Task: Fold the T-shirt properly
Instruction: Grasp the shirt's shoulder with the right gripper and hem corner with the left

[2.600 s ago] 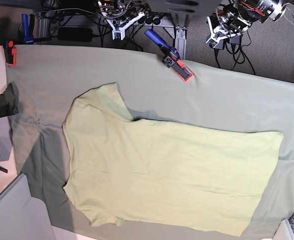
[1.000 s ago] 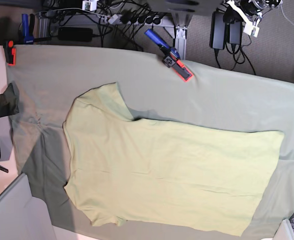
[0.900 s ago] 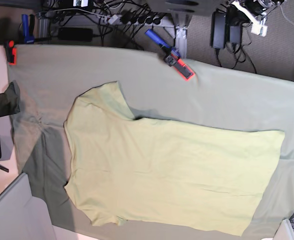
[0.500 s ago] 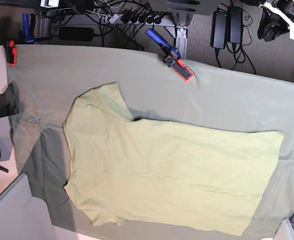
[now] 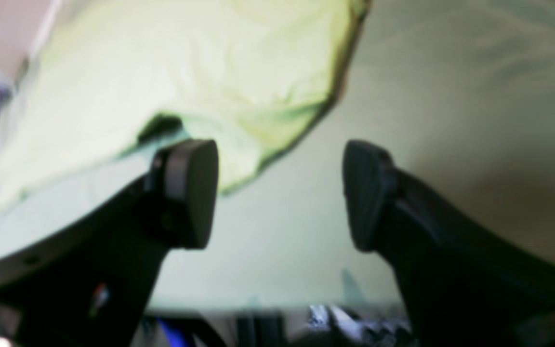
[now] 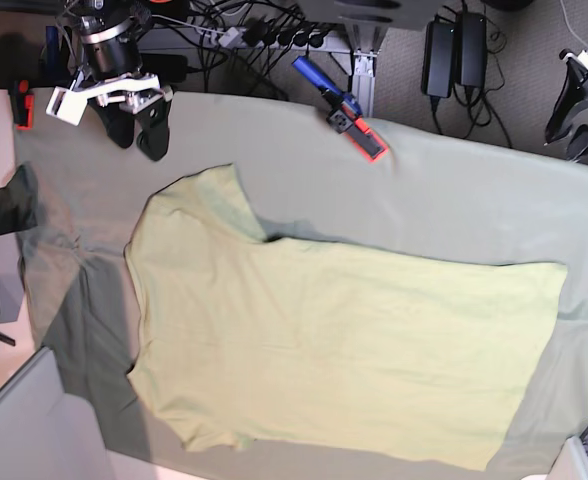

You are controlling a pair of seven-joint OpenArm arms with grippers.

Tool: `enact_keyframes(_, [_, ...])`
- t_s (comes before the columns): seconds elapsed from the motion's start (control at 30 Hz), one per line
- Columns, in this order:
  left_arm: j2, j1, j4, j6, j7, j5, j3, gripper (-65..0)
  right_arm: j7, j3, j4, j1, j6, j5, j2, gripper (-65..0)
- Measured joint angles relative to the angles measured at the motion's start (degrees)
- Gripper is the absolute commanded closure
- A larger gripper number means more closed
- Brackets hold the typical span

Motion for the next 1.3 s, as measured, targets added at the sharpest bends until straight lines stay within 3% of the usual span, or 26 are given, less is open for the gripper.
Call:
enact_keyframes(0.27, [-2.1, 0.09, 0.04, 0.0, 1.95, 0.09, 0.02, -32.1, 0.28, -3.56, -11.15, 11.52, -3.5, -1.36, -11.1, -42.0])
enact_keyframes(0.47, [-4.0, 0.11, 0.07, 0.0, 1.92, 0.07, 0.02, -32.2, 0.7, -4.09, -16.39, 18.97, -3.32, -2.32, -15.23, -42.0])
enact_keyframes(0.63, [-5.35, -0.09, 0.07, 0.02, 1.92, 0.09, 0.02, -32.2, 0.24, -3.91, -17.22, 19.96, -3.32, -2.97, -17.77, -41.2])
enact_keyframes(0.7, [-5.33, -1.01, 0.07, 0.22, 1.92, 0.09, 0.02, -33.2, 0.11, -3.91, -17.31, 19.96, -3.34, -3.61, -18.12, -31.0])
enact_keyframes(0.8, [-5.33, -3.45, 0.11, 3.74, 4.46, 0.04, 0.02, -35.6, -0.2, -3.93, -17.49, 19.96, -3.32, -5.9, -18.71, -3.9])
enact_keyframes(0.83, [-5.33, -4.57, 0.09, 4.57, 5.14, 0.11, 0.02, -36.5, -0.2, -3.93, -17.49, 19.96, -3.32, -5.49, -18.69, 0.0])
enact_keyframes(1.0, [-6.95, -11.54, 0.07, 7.54, 5.18, 0.59, 0.09, -36.6, -0.02, -3.96, -17.14, 19.96, -3.34, -10.47, -18.99, 0.0])
enact_keyframes(1.1, [-8.35, -17.35, -2.4, 11.15, 4.44, 1.9, 0.39, -36.6, 0.04, -4.0, -17.03, 19.96, -3.37, -13.05, -19.39, 0.0])
enact_keyframes(1.17, [-8.28, -22.03, -8.5, 14.56, 4.33, 2.32, 0.83, -36.6, 0.02, -4.0, -17.0, 19.96, -3.32, -13.22, -19.54, 0.0])
enact_keyframes(1.3, [-7.98, -31.32, -23.63, 14.91, 5.35, 0.35, 3.5, -36.6, 0.0, -4.0, -17.0, 19.96, -3.04, -13.2, -19.52, 0.0])
